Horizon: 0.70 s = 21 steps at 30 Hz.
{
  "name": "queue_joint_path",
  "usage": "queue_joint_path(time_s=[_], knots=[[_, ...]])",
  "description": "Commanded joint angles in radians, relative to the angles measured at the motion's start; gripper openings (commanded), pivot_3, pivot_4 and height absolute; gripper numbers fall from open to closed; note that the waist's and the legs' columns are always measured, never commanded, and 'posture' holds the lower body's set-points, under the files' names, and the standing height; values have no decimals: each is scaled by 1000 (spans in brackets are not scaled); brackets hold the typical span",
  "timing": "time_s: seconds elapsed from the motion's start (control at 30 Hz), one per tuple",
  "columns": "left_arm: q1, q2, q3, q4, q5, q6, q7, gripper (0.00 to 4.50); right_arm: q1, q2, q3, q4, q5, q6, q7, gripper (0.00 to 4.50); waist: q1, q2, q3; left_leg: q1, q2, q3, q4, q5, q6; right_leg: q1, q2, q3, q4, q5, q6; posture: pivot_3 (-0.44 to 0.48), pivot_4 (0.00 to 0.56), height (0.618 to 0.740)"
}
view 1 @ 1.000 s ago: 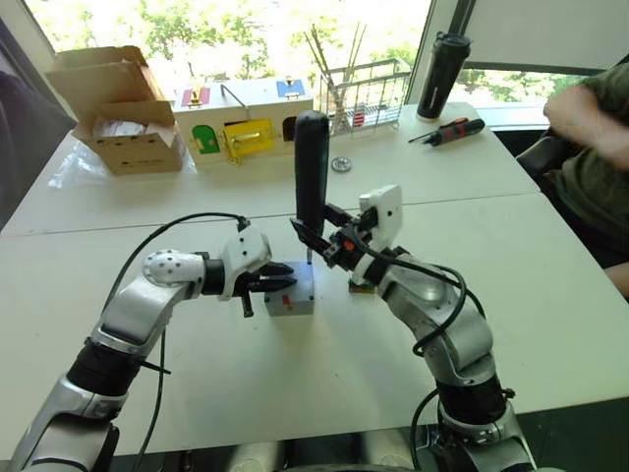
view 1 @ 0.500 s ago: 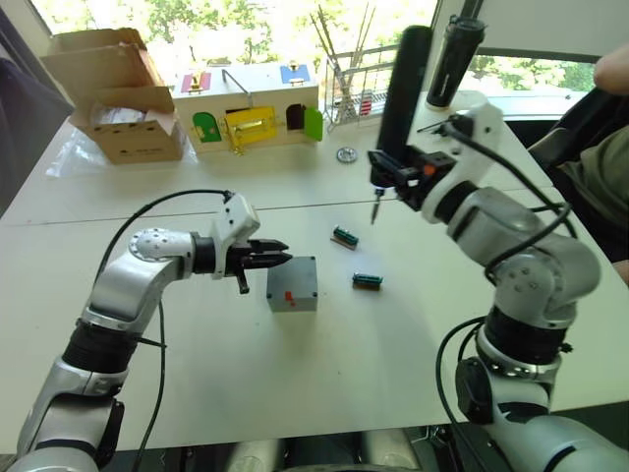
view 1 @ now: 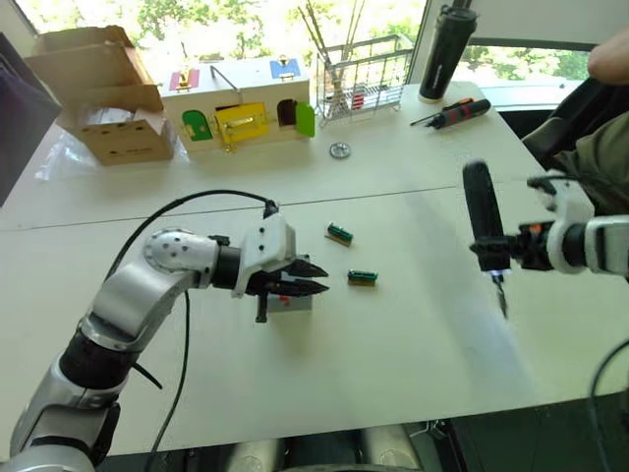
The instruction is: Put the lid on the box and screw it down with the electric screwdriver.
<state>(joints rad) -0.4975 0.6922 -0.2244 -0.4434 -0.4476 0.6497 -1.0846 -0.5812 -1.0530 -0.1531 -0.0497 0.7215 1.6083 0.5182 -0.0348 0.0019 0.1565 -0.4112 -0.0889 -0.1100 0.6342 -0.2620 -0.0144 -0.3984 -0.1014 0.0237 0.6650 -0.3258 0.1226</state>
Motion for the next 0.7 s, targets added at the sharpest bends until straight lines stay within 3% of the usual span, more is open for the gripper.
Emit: queue_joint_path(time_s=[0.03,0.53,0.6,0.7], knots=[[9,8,-20,-23,7,-17,-7,887,-35,-10,9,31,12,6,36,1834,-6,0,0,0,0,1,1,0,0,0,0,1,0,0,0,0,150,740],[63,6,-38,-22,50,-43,46,887,-121,-24,262,180,-88,-46,156,1834,26,0,0,0,-1,-1,5,2,-3,2,0,0,0,0,0,0,150,740],[66,9,-36,-17,54,-47,46,887,-125,-24,277,185,-101,-55,168,2869,25,0,0,0,-1,-1,8,1,-2,3,0,-1,0,0,0,0,150,740],[62,8,-35,-9,61,-51,47,887,-128,-28,296,193,-130,-77,179,3945,25,0,0,0,-1,-1,11,0,-1,5,0,-1,0,0,0,0,150,740]])
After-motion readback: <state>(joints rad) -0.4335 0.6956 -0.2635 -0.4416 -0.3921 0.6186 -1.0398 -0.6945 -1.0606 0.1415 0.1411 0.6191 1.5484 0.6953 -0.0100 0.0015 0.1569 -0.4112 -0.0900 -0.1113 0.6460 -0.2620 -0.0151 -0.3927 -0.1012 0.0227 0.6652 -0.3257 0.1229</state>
